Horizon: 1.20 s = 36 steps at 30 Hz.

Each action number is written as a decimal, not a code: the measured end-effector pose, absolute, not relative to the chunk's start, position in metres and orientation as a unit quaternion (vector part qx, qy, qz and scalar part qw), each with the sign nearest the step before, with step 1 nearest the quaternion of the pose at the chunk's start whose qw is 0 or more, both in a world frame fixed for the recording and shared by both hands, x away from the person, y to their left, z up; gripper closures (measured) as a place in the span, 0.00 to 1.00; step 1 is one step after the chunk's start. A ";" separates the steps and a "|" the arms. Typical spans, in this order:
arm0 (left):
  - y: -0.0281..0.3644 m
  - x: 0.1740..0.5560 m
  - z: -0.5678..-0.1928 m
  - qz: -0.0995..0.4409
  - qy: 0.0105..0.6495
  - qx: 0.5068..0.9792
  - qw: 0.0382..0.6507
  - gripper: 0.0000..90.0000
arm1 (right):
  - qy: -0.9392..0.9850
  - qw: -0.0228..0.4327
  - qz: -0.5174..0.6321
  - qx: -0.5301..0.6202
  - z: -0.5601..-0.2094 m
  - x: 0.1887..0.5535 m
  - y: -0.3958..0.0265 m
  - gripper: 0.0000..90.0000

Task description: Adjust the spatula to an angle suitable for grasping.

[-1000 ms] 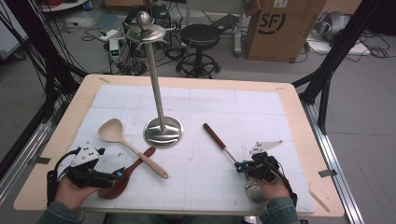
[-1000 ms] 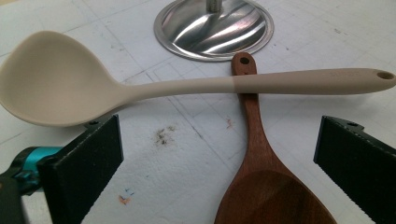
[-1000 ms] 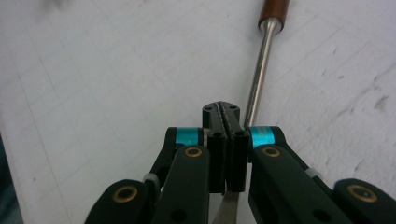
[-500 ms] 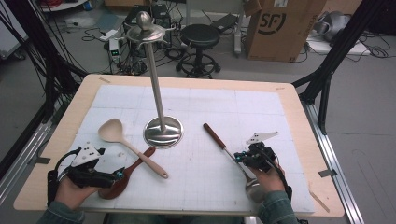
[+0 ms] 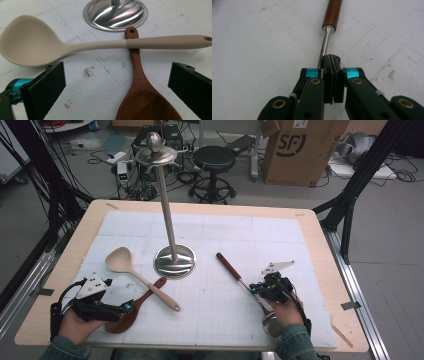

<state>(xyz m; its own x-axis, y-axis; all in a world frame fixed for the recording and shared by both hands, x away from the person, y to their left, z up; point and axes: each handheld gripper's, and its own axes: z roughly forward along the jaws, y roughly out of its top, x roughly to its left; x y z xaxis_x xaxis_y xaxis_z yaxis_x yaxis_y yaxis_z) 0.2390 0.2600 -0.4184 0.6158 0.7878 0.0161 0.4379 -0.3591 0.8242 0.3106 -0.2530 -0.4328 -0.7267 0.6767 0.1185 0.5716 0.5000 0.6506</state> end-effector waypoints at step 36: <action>0.260 0.239 -0.418 0.211 0.382 0.798 0.416 0.02 | 0.881 0.058 0.345 0.318 -0.432 0.302 -0.234 0.99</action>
<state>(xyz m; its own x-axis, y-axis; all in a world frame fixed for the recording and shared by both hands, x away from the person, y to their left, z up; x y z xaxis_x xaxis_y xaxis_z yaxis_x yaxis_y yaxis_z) 0.2392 0.2599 -0.4180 0.6191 0.7851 0.0192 0.4345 -0.3628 0.8244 0.3017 -0.2341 -0.4320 -0.7905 0.6012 0.1166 0.5208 0.5599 0.6444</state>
